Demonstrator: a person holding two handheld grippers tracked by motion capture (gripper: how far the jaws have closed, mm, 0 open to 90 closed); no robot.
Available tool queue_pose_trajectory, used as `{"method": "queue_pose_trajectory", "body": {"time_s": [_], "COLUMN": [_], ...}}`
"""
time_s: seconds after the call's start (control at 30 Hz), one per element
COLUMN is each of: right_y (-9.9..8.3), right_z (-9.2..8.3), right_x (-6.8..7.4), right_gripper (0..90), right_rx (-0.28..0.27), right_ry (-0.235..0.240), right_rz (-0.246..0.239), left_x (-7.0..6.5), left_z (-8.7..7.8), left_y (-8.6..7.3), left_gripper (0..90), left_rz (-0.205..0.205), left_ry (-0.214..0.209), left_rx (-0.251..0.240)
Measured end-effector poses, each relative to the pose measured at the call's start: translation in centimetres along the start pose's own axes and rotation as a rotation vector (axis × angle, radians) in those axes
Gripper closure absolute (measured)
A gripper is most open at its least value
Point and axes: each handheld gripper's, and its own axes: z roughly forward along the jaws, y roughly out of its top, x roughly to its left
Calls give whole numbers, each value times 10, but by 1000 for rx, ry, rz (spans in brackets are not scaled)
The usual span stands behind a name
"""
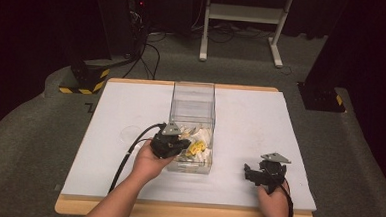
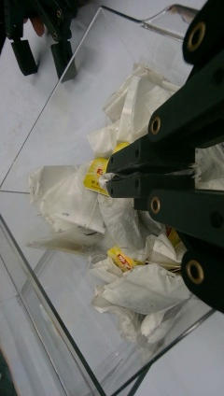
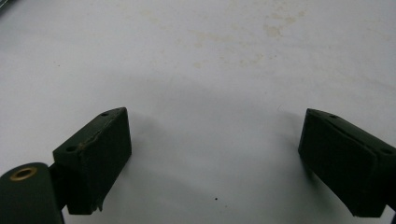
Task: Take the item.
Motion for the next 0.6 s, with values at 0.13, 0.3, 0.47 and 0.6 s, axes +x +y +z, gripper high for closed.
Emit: {"method": "queue_pose_trajectory", "body": {"time_s": [0.13,0.3,0.47,0.6], "right_y": [0,0,0,0], "right_z": [0,0,0,0], "right_x": [0,0,0,0], "right_gripper": [93,94,94,93], "right_rx": [0,0,0,0], "right_ry": [0,0,-1,0], "right_rz": [0,0,0,0], "left_x": [2,6,10,12], "left_z": [-5,-13,-19,-24], "left_y": [-2,-5,-9,-12], "left_gripper": [869,869,869,869], "left_rz": [-27,-46,-62,-71], "left_ry": [-14,-27,-26,-29], "left_rx": [-40,-85,-119,-143]}}
